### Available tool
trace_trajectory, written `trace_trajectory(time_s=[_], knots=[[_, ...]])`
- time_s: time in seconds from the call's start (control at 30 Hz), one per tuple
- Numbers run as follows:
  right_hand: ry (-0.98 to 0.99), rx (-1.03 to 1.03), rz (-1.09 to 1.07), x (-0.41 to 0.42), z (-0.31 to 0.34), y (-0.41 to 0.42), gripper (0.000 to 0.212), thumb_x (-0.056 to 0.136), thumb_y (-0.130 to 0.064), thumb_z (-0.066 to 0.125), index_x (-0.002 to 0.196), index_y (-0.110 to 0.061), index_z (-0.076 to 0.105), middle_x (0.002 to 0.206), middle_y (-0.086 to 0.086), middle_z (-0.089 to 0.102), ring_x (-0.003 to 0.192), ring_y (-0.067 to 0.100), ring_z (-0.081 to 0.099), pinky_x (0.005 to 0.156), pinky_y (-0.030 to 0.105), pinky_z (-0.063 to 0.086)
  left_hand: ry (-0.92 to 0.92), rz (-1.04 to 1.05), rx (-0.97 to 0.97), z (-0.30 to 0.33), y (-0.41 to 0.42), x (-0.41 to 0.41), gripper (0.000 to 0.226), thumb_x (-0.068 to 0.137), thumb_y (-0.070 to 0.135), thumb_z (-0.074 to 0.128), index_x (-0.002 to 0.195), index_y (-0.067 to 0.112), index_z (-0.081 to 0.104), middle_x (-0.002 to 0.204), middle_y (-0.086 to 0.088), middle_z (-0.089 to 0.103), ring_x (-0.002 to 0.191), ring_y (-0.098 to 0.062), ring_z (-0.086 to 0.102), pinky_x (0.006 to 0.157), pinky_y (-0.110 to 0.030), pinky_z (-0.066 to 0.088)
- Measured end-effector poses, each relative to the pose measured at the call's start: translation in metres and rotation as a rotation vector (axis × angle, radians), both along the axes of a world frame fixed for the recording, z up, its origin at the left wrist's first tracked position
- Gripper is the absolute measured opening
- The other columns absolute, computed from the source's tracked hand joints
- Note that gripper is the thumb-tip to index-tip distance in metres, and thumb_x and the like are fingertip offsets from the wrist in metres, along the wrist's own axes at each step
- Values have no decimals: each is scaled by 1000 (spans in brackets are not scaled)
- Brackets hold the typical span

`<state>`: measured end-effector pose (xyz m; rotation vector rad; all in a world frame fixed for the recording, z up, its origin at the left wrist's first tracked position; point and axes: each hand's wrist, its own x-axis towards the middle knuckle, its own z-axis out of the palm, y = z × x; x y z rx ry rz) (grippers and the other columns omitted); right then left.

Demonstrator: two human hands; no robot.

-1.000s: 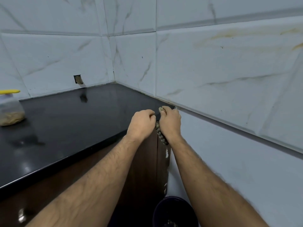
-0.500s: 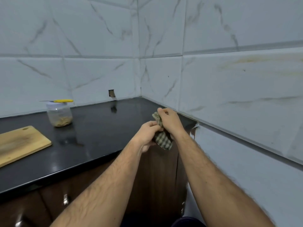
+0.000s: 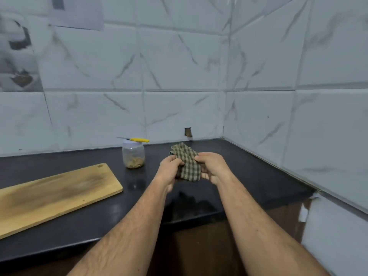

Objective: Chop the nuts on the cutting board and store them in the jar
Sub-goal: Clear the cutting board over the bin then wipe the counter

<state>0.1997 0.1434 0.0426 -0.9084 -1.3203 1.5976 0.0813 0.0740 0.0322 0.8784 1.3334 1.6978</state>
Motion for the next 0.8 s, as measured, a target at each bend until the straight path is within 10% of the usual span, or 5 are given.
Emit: trace_trajectory(time_s=[0.37, 0.53, 0.8], knots=[[-6, 88, -96, -129, -12, 141, 30, 86, 12, 59, 100, -14, 66, 100, 9, 72, 93, 22, 70, 77, 38, 61, 171, 172, -127, -7, 129, -114, 20, 92, 1, 54, 107, 12, 62, 96, -8, 71, 74, -17, 66, 49, -25, 52], [-132, 153, -95, -187, -24, 210, 31, 81, 11, 61, 94, -15, 69, 98, 5, 73, 92, 20, 70, 83, 43, 60, 383, 359, -233, -24, 200, -164, 31, 80, 16, 64, 111, 17, 65, 105, -5, 72, 95, -26, 68, 87, -44, 57], [-582, 387, -52, -240, -29, 266, 11, 84, 3, 59, 87, -2, 68, 87, 10, 66, 83, 26, 64, 77, 32, 55, 818, 560, -509, -30, 252, -192, 27, 92, 15, 50, 113, 15, 67, 116, -11, 67, 109, -32, 62, 92, -39, 51]])
